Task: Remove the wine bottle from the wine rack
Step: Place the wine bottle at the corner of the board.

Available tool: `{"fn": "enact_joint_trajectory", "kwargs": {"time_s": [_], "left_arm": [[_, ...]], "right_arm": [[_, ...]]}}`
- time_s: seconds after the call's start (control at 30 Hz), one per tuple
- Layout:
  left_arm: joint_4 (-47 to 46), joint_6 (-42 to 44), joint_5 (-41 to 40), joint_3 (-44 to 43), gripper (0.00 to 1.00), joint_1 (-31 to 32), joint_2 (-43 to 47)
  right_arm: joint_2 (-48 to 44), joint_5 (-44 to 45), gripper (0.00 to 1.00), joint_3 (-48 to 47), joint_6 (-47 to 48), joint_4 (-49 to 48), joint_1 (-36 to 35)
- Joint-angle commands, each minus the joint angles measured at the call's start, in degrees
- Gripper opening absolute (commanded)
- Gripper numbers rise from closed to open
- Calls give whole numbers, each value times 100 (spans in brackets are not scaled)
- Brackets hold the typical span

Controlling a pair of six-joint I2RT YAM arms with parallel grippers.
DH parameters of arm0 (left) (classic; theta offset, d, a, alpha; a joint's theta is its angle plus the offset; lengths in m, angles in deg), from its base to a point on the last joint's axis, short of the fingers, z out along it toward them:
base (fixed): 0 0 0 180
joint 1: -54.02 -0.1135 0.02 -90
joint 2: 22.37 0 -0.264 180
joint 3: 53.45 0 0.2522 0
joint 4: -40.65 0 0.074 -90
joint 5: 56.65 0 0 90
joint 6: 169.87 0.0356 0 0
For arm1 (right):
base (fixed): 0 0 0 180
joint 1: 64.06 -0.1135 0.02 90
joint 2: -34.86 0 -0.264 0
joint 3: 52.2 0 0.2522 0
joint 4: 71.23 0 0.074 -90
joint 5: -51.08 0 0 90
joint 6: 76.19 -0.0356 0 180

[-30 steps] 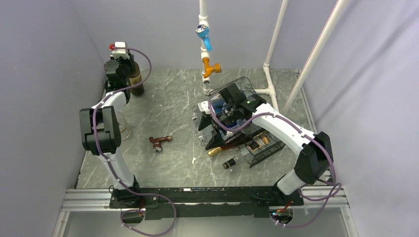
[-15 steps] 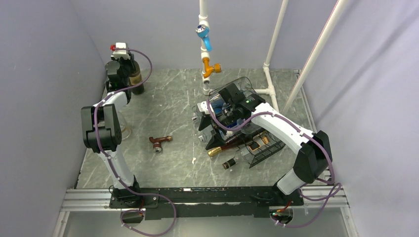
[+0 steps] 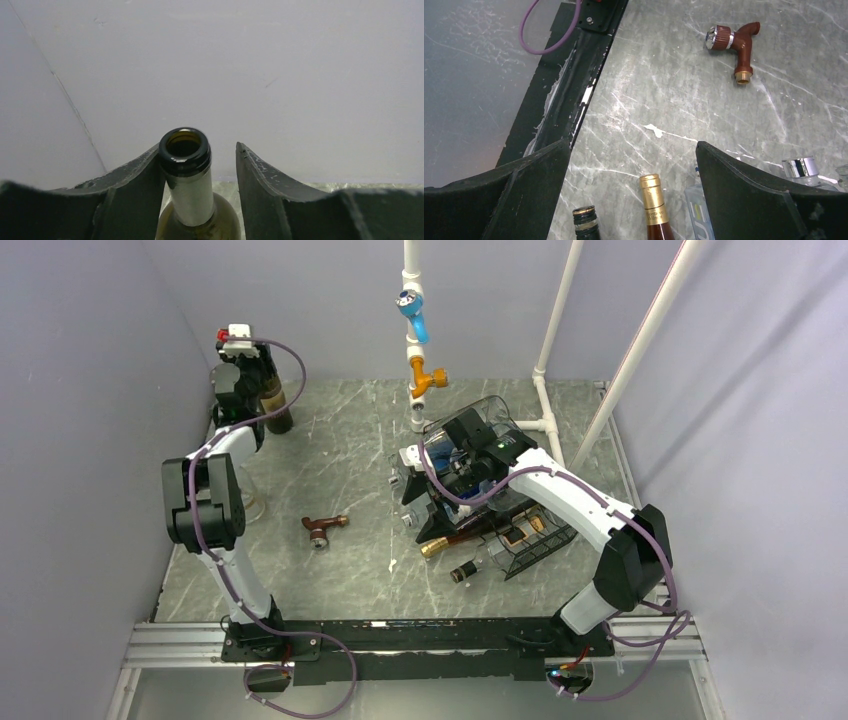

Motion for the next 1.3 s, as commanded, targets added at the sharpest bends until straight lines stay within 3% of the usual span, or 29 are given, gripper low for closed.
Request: {"fn": "enact_joint_trajectory", "kwargs": {"time_s": [0.0,0.33,0.63,0.8,0.97,1.27], "left_arm": [[-284,-219,-119,-6,58,-11,444],[336,-183,-351,153,82,-3,991],[1631,-562,-456,238,99,-2,1918],[2488,-1185,-284,329,100,-10,2598],[2641,-1672,133,827,100,-11,3397],[3800,-2413,759,1087,100,-16,4629]], "right_arm": [[-71,-87,100,-144,116,-117,29],[-124,-75,100,-95,89,-183,27],[-184,-52,100,-58,190,-155,33],[-270,-215,100,-30,531,41,67],[-491,-353,100,85,868,236,102],[-908,-205,100,366,1302,387,272]]}}
